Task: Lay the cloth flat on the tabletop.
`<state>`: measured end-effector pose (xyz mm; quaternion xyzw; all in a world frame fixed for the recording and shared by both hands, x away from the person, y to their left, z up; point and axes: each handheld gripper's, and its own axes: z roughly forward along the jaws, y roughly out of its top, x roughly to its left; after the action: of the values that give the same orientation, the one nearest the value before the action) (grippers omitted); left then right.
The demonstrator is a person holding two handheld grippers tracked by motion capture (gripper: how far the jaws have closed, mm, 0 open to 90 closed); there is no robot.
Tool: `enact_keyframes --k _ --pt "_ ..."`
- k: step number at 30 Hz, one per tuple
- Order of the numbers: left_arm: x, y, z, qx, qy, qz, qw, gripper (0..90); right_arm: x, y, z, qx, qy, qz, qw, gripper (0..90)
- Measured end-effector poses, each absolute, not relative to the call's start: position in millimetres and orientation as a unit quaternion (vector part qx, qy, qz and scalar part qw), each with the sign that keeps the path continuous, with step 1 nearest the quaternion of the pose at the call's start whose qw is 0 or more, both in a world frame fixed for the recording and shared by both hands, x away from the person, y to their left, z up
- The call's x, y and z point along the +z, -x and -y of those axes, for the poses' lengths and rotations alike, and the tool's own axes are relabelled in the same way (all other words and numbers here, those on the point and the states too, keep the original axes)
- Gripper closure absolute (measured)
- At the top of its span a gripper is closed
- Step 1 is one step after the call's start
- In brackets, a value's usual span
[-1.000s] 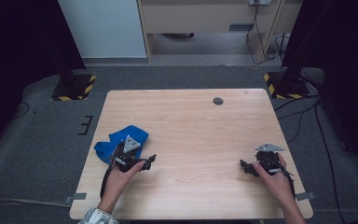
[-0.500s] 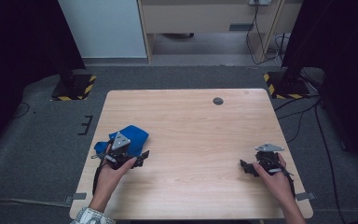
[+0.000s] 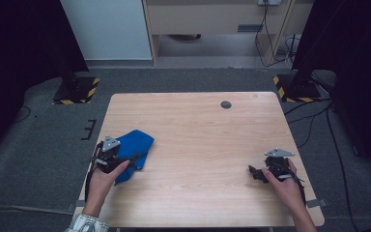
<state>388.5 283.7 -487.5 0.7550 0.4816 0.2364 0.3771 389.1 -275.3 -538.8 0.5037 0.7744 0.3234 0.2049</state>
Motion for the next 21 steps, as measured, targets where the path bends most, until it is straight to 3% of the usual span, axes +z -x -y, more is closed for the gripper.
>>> enact_keyframes --k 6,11,17,21 --pt "-515 -401 -292 0.225 -0.756 -0.518 0.331 5.7 -539 -389 275 0.323 -0.504 -0.774 0.205 2.7" --pt "-523 -404 -297 0.209 -0.752 -0.531 0.330 6.4 -539 -389 275 0.323 -0.504 -0.774 0.205 2.7" --pt "-528 -405 -297 0.194 -0.758 -0.529 0.328 14.3 -539 -389 275 0.322 -0.503 -0.775 0.207 2.6" --pt "-527 -404 -296 0.197 -0.763 -0.523 0.325 24.4 -539 -389 275 0.322 -0.503 -0.774 0.207 2.6"
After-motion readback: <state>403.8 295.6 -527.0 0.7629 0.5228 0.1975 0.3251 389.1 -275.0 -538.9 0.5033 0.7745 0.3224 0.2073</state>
